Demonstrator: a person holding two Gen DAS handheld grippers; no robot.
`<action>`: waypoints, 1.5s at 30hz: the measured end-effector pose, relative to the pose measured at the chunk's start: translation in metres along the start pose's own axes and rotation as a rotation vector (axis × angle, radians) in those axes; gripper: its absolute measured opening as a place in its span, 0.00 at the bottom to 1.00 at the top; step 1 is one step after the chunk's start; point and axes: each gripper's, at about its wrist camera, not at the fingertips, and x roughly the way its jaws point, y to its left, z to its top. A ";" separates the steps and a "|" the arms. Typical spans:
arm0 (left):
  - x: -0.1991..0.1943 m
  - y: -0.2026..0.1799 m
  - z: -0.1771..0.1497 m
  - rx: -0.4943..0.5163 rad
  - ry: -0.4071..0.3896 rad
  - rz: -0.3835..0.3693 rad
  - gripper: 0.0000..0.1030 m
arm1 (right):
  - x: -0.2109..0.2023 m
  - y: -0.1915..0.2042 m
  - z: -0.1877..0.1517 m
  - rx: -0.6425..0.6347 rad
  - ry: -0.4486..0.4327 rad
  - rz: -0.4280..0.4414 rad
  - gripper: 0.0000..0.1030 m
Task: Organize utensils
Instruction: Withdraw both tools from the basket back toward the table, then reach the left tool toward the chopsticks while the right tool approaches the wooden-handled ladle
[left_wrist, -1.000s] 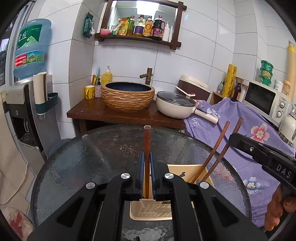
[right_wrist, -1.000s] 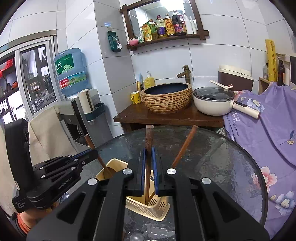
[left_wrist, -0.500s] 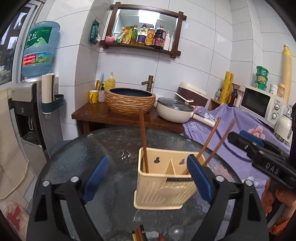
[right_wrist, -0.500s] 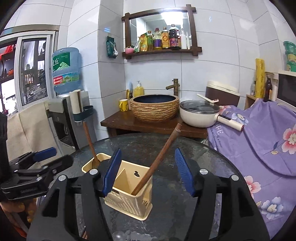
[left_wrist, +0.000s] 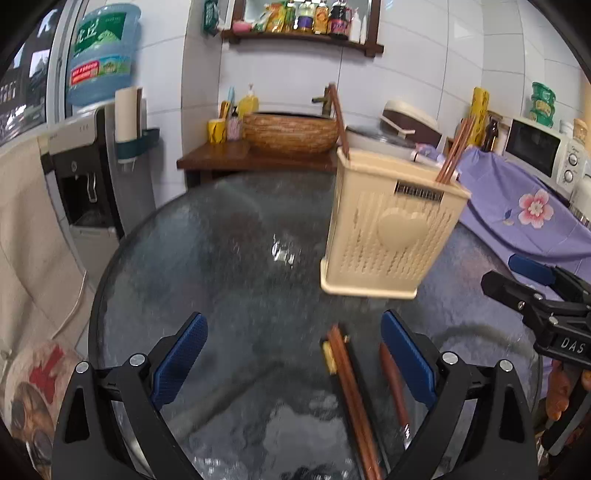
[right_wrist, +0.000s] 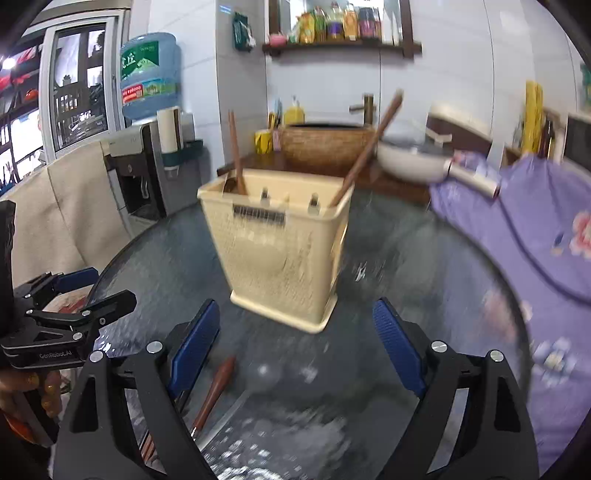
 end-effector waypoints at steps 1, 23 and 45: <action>0.002 0.001 -0.008 -0.002 0.020 0.005 0.89 | 0.003 0.002 -0.008 0.007 0.015 0.007 0.82; 0.017 -0.008 -0.061 0.010 0.192 -0.091 0.42 | 0.042 0.058 -0.067 -0.040 0.235 0.172 0.28; 0.026 0.000 -0.067 0.056 0.245 -0.071 0.39 | 0.066 0.067 -0.064 -0.085 0.311 0.156 0.27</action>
